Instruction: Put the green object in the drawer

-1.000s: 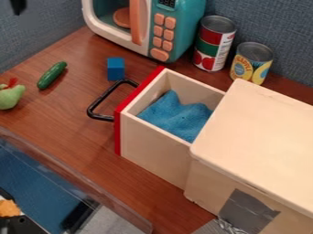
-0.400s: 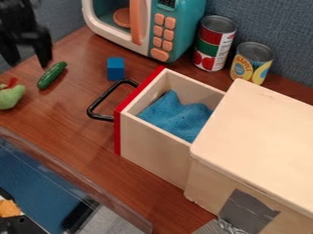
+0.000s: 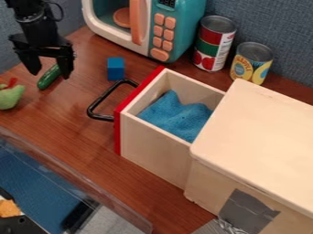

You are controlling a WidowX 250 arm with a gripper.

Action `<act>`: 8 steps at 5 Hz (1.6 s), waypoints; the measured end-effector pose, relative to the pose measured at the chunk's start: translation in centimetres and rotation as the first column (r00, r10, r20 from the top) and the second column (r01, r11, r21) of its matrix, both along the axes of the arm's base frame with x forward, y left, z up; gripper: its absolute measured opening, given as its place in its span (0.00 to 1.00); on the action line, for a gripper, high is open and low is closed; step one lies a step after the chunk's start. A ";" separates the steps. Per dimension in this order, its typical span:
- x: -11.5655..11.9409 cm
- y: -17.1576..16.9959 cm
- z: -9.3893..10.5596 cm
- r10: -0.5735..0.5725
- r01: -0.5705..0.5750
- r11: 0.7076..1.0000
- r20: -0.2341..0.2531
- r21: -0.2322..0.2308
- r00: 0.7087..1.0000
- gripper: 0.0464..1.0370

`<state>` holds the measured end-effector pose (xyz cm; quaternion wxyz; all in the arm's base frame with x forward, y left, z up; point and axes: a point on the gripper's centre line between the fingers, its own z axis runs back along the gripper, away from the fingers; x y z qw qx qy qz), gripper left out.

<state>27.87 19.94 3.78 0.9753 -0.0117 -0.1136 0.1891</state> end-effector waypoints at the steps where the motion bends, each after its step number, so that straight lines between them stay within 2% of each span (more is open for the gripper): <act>1: 0.5 -0.5 0.1 0.006 -0.006 1.000 0.000 -0.002 1.000 0.96; 2: 1.7 0.6 0.5 0.027 -0.028 0.999 0.018 0.046 0.999 0.96; 4: 2.4 2.3 0.6 0.044 -0.043 0.994 -0.010 0.100 0.999 0.96; 5: 2.2 2.5 -0.7 0.045 -0.039 0.993 -0.045 0.109 0.998 0.96; 6: 2.1 2.9 -1.5 0.056 -0.049 0.991 -0.057 0.122 0.997 0.96; 7: 1.9 2.9 -2.2 0.069 -0.061 0.991 -0.064 0.122 0.996 0.91; 8: 1.9 2.7 -2.3 0.090 -0.083 0.991 -0.059 0.106 0.994 0.61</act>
